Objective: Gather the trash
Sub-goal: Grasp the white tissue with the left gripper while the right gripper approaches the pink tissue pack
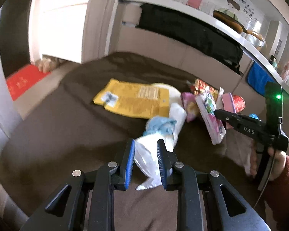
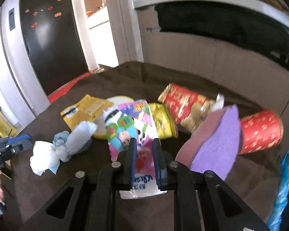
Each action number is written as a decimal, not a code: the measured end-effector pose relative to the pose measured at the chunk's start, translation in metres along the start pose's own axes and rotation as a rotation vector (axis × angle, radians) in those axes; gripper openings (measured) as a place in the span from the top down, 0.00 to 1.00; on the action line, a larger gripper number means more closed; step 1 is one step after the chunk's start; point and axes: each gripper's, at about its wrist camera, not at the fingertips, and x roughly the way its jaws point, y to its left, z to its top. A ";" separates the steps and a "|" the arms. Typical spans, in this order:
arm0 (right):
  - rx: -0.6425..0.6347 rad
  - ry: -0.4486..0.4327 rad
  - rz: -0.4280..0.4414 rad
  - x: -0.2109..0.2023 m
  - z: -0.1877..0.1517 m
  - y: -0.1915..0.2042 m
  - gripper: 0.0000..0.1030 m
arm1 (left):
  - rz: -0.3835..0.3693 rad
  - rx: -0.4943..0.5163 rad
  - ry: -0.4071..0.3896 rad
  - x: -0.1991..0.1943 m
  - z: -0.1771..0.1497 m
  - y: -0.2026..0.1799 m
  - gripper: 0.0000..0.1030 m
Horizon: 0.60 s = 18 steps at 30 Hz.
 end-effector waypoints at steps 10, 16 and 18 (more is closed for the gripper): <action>-0.080 0.042 0.022 0.011 -0.012 0.018 0.80 | -0.034 0.018 0.085 0.033 -0.005 -0.013 0.61; -0.030 0.043 0.068 0.006 -0.016 0.008 0.80 | -0.081 0.027 -0.004 0.011 0.009 -0.013 0.57; -0.042 0.041 0.063 0.004 -0.019 0.011 0.80 | -0.085 0.046 -0.018 0.009 0.017 -0.016 0.56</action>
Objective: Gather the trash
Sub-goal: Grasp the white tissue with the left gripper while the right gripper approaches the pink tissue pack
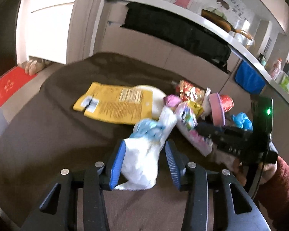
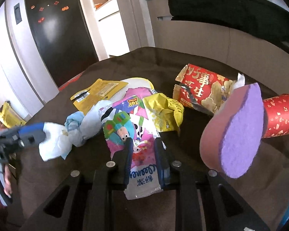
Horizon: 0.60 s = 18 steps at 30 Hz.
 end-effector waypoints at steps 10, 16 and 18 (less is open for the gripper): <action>-0.087 0.016 -0.001 -0.016 -0.020 0.008 0.81 | -0.026 0.138 0.085 0.035 0.021 -0.012 0.54; -0.046 0.003 -0.027 -0.036 -0.037 -0.003 0.81 | -0.007 0.139 0.159 0.056 0.012 -0.003 0.52; -0.047 0.001 -0.038 -0.044 -0.043 -0.003 0.81 | -0.013 0.111 0.168 0.059 0.012 0.001 0.49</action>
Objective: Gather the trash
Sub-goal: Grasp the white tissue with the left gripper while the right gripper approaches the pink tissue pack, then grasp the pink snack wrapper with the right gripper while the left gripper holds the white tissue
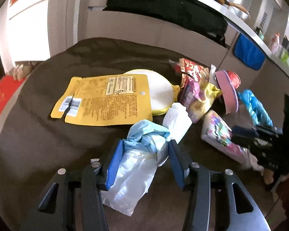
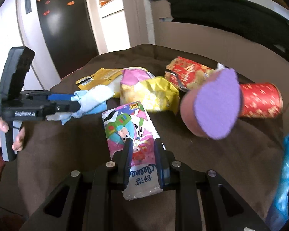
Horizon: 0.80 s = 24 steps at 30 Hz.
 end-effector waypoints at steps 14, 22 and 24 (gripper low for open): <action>-0.013 -0.064 0.007 -0.024 0.030 -0.002 0.78 | 0.035 -0.121 -0.140 -0.026 -0.016 -0.001 0.55; -0.210 -0.044 -0.049 0.032 0.092 0.039 0.78 | 0.109 -0.144 -0.204 -0.047 -0.014 -0.002 0.55; -0.252 -0.013 -0.083 0.050 0.096 0.045 0.79 | 0.100 -0.149 -0.210 -0.050 -0.015 0.000 0.55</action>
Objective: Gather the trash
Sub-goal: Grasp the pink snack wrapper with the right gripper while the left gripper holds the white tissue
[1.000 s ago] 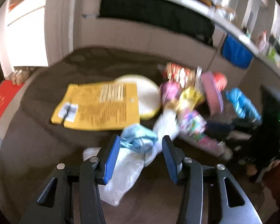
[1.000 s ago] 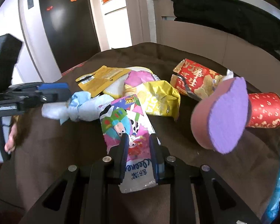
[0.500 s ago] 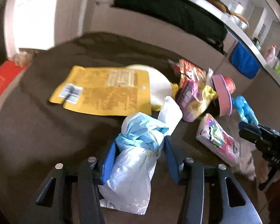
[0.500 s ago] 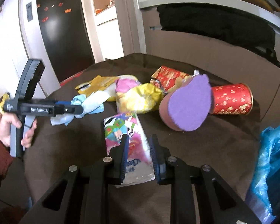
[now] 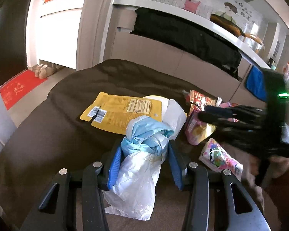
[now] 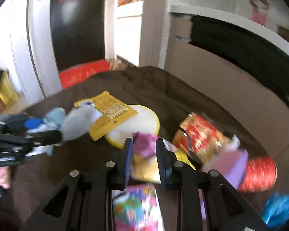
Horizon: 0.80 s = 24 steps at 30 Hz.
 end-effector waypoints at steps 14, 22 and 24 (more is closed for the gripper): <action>-0.014 0.083 -0.040 0.014 -0.025 0.003 0.69 | -0.046 -0.062 0.025 0.001 -0.002 0.012 0.54; 0.073 -0.009 0.056 -0.015 -0.031 -0.003 0.82 | -0.044 -0.043 0.010 -0.009 -0.001 -0.001 0.54; 0.095 -0.060 0.051 -0.031 -0.029 -0.012 0.84 | -0.051 -0.035 -0.002 -0.012 0.001 -0.010 0.54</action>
